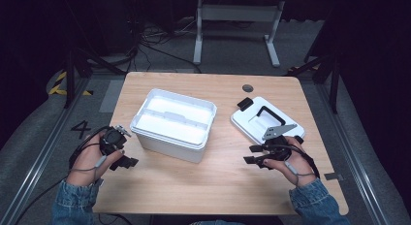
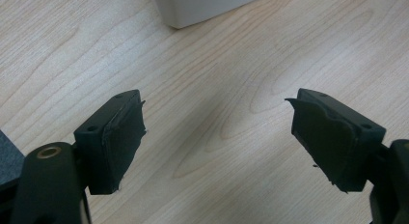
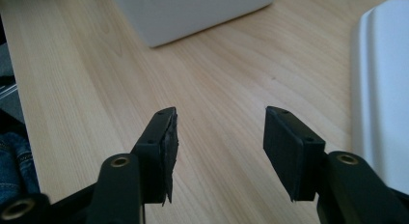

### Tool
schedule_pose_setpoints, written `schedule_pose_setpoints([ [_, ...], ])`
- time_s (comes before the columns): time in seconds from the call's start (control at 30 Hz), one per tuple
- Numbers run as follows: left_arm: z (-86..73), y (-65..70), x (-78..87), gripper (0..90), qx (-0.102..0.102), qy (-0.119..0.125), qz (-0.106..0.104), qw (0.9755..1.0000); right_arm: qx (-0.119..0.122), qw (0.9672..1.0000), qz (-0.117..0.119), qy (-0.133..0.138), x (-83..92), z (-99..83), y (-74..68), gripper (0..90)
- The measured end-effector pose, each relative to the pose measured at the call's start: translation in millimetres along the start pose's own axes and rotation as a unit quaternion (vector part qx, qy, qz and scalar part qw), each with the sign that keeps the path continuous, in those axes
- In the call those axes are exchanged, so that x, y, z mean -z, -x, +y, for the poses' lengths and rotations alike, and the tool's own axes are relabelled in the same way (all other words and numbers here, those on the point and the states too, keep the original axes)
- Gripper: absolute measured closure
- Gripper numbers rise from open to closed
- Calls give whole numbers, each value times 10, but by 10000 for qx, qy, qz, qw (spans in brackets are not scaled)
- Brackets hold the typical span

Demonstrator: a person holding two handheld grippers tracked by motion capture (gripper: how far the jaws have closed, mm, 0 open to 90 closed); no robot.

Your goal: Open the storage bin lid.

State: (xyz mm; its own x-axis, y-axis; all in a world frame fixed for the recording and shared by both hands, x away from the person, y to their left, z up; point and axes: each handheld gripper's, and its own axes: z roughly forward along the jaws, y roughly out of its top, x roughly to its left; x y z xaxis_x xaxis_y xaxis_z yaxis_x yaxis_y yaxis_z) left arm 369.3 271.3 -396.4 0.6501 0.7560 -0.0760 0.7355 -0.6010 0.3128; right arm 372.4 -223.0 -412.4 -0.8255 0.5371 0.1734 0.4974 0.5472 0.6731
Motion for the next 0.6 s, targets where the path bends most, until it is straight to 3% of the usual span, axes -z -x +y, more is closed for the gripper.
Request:
schedule_pose_setpoints([
  [0.37, -17, 15, 0, 205, 1, 14, 30, 10000, -51, 9993, -111, -364, -198, -134, 29, 452],
  [0.6, -15, 22, -10, 202, -22, -11, 13, 10000, -13, 9991, -342, -237, -338, -246, 41, 458],
])
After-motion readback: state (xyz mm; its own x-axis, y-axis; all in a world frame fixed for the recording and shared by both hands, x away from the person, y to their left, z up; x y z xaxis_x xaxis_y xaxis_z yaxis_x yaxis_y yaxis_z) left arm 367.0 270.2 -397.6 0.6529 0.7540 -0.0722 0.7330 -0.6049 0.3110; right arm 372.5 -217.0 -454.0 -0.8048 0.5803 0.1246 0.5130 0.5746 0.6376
